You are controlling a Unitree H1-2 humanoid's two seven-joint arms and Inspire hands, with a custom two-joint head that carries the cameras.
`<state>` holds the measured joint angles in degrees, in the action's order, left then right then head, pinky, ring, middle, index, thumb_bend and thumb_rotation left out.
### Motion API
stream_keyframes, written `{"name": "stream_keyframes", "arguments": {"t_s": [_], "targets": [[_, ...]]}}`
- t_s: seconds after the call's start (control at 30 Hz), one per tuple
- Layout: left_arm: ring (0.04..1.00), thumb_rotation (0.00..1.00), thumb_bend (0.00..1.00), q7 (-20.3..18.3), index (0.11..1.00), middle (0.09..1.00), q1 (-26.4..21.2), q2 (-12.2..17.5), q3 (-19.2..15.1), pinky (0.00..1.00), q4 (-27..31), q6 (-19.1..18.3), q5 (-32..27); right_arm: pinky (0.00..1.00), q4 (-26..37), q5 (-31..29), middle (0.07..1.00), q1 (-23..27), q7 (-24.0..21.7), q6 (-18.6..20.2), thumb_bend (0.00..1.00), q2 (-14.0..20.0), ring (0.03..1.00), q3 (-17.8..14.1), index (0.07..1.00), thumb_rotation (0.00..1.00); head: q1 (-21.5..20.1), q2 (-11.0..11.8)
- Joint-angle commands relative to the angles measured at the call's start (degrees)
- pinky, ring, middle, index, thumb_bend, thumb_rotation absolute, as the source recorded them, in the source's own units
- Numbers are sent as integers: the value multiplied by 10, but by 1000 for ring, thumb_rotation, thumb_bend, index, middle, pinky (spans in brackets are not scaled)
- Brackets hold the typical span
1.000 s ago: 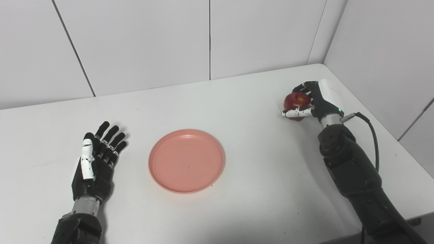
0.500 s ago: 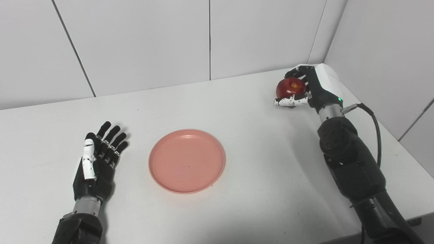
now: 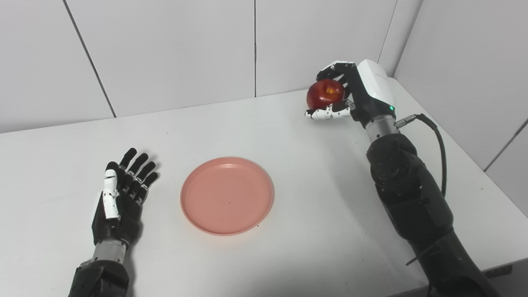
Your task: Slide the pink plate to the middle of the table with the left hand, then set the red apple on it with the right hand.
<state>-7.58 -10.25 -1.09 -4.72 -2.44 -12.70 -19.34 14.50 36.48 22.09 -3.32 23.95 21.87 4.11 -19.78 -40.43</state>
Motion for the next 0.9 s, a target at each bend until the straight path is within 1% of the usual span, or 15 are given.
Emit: {"name": "stream_keyframes", "arguments": {"t_s": [0.0, 0.17, 0.23, 0.3, 0.37, 0.4, 0.57, 0.6, 0.63, 0.73, 0.77, 0.8, 0.83, 0.87], "targets": [[861, 1000, 412, 14, 870, 876, 8, -8, 4, 864, 8, -18, 8, 355, 25, 11, 454, 34, -1, 1, 526, -3, 430, 2, 517, 0, 6, 0], [862, 1000, 411, 25, 865, 874, 9, -18, 6, 866, 14, -22, 9, 358, 26, 21, 466, 41, -7, -12, 527, -25, 439, 20, 507, 0, 17, 0], [862, 1000, 411, 28, 864, 873, 10, -21, 8, 865, 15, -21, 11, 375, 27, 18, 483, 43, -10, -15, 528, -32, 460, 25, 490, 0, 26, 0], [863, 1000, 413, 30, 866, 874, 11, -23, 10, 864, 16, -21, 13, 377, 27, 13, 485, 46, -18, -15, 529, -40, 459, 32, 487, 0, 32, 0], [858, 1000, 415, 35, 863, 870, 12, -27, 11, 859, 20, -23, 16, 317, 28, 11, 456, 47, -23, -18, 525, -50, 400, 39, 517, 0, 42, 0], [856, 1000, 416, 35, 862, 869, 12, -28, 12, 858, 21, -24, 16, 307, 27, 9, 449, 48, -24, -23, 524, -55, 389, 43, 524, 0, 44, -1], [852, 1000, 413, 49, 861, 865, 14, -37, 19, 850, 28, -31, 24, 342, 24, 8, 450, 49, -21, -33, 525, -78, 413, 59, 523, 0, 80, -4], [852, 1000, 413, 54, 860, 864, 14, -39, 20, 848, 31, -33, 27, 343, 23, 7, 451, 49, -23, -35, 525, -83, 414, 64, 523, 0, 80, -4], [851, 1000, 412, 58, 859, 864, 14, -42, 22, 845, 33, -35, 30, 342, 23, 5, 449, 49, -24, -37, 524, -85, 412, 67, 524, 0, 95, -5], [849, 1000, 408, 61, 858, 864, 15, -50, 24, 845, 34, -33, 34, 330, 20, 4, 443, 48, -24, -49, 524, -92, 398, 77, 527, 0, 106, -5], [847, 1000, 410, 62, 855, 863, 16, -53, 26, 845, 35, -31, 35, 325, 19, 5, 441, 47, -24, -51, 524, -95, 393, 83, 527, 0, 121, -7], [846, 1000, 408, 64, 854, 862, 16, -55, 27, 847, 36, -32, 36, 319, 18, 6, 440, 47, -23, -52, 524, -100, 388, 88, 527, 0, 121, -7], [844, 1000, 407, 69, 852, 861, 17, -59, 28, 845, 37, -32, 40, 318, 16, 6, 440, 46, -23, -55, 524, -104, 388, 95, 526, 0, 133, -8], [839, 1000, 405, 73, 846, 855, 17, -62, 30, 836, 38, -32, 43, 322, 16, 5, 442, 46, -23, -57, 524, -107, 391, 99, 524, 0, 135, -8]]}}
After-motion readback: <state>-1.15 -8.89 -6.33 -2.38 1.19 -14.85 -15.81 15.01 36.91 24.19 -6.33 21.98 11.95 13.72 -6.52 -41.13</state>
